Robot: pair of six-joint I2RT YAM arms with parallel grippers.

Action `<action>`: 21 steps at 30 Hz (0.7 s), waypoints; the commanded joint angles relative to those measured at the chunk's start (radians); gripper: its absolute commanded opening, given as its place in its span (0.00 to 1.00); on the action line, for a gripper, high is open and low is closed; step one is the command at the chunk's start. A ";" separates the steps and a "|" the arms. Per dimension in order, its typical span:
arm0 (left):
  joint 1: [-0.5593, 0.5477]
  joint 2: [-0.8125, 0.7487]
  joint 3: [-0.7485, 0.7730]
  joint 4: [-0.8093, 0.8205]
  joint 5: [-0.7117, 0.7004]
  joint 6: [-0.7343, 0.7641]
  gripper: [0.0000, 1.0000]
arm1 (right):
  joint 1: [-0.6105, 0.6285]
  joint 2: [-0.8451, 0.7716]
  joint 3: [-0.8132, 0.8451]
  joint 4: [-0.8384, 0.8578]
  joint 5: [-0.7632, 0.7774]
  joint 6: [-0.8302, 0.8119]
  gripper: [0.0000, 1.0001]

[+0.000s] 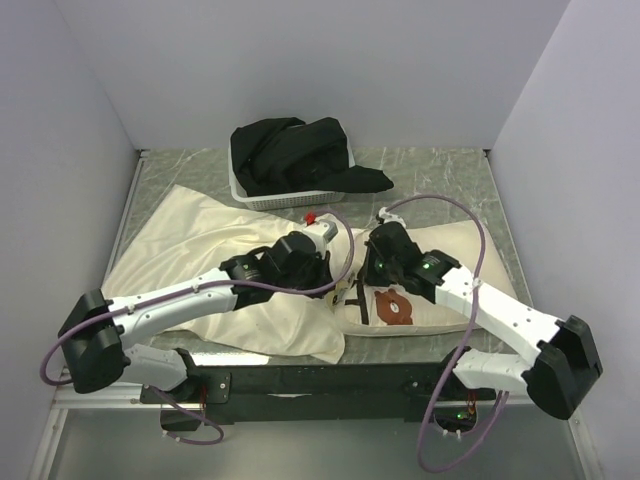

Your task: Put the pillow into the pillowcase

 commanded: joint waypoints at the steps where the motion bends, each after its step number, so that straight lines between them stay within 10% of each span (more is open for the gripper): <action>1: -0.019 -0.075 0.010 -0.047 0.028 0.030 0.01 | -0.038 0.082 0.043 0.153 -0.067 -0.009 0.00; 14: -0.024 -0.173 0.033 -0.050 0.287 0.008 0.01 | -0.104 0.133 -0.075 0.444 0.045 0.213 0.00; 21: -0.015 -0.102 0.154 -0.044 0.154 -0.030 0.01 | 0.043 0.018 -0.121 0.434 0.200 0.352 0.00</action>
